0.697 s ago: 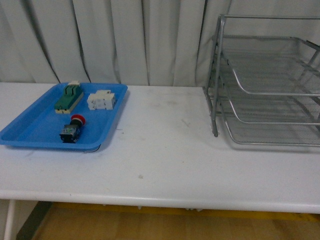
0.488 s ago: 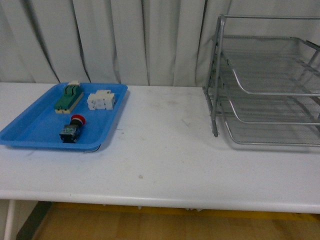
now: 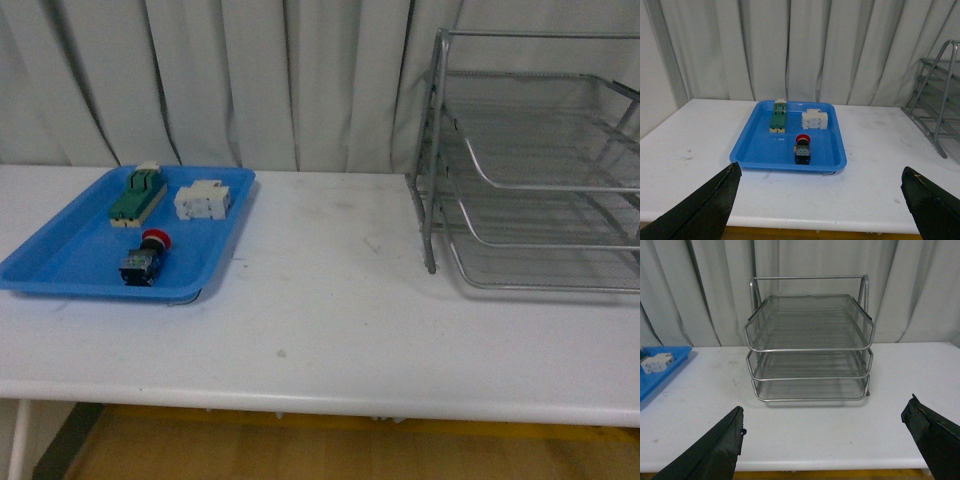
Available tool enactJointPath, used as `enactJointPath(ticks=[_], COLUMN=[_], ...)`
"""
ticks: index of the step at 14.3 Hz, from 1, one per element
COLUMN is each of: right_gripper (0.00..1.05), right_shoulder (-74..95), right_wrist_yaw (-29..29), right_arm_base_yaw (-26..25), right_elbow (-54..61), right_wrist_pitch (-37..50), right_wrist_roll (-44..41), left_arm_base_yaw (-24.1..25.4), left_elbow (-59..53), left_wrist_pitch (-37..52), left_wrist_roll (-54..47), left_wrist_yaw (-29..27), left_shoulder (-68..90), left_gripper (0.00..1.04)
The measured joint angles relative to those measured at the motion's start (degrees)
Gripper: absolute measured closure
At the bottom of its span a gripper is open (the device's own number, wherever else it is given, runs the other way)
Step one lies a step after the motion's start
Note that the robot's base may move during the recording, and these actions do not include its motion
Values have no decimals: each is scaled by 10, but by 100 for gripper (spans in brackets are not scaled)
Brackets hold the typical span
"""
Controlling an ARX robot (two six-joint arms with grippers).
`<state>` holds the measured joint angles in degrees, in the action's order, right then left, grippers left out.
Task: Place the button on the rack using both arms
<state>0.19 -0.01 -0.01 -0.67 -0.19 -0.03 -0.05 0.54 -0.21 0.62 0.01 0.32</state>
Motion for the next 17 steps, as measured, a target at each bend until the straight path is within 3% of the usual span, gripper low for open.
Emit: enactJointPath(ticks=[17], right_gripper=[6], right_shoulder=[0], right_wrist_yaw=[0], right_arm_base_yaw=[0], right_elbow=[0], right_wrist_pitch=[0], right_wrist_roll=[0], left_arm_base_yaw=[0], left_elbow=[0], left_wrist_pitch=[0], left_wrist_roll=[0], left_wrist_yaw=[0], left_shoulder=[0], left_gripper=[7])
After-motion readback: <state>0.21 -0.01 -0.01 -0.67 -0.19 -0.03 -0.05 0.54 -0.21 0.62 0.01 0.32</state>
